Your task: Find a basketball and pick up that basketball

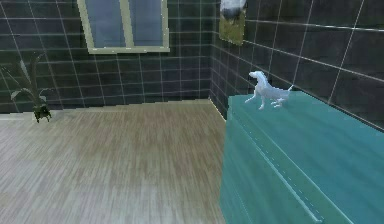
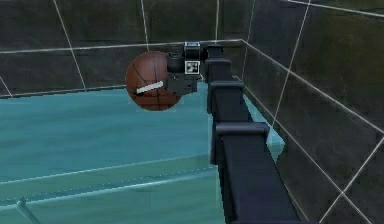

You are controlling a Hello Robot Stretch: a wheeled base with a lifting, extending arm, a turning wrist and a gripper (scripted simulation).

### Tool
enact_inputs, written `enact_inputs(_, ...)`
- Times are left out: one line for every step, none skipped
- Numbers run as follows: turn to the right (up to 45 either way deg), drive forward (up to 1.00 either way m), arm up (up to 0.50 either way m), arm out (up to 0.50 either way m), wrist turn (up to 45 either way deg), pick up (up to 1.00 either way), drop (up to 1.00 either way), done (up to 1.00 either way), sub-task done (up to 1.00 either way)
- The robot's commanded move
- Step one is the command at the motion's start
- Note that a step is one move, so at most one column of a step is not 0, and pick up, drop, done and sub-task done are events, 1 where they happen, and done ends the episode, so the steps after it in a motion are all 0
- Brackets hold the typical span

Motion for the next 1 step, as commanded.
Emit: enact_inputs(0.0, 0.00, 0.00, 0.00, 0.0, 0.00, 0.00, 1.00, 0.00)
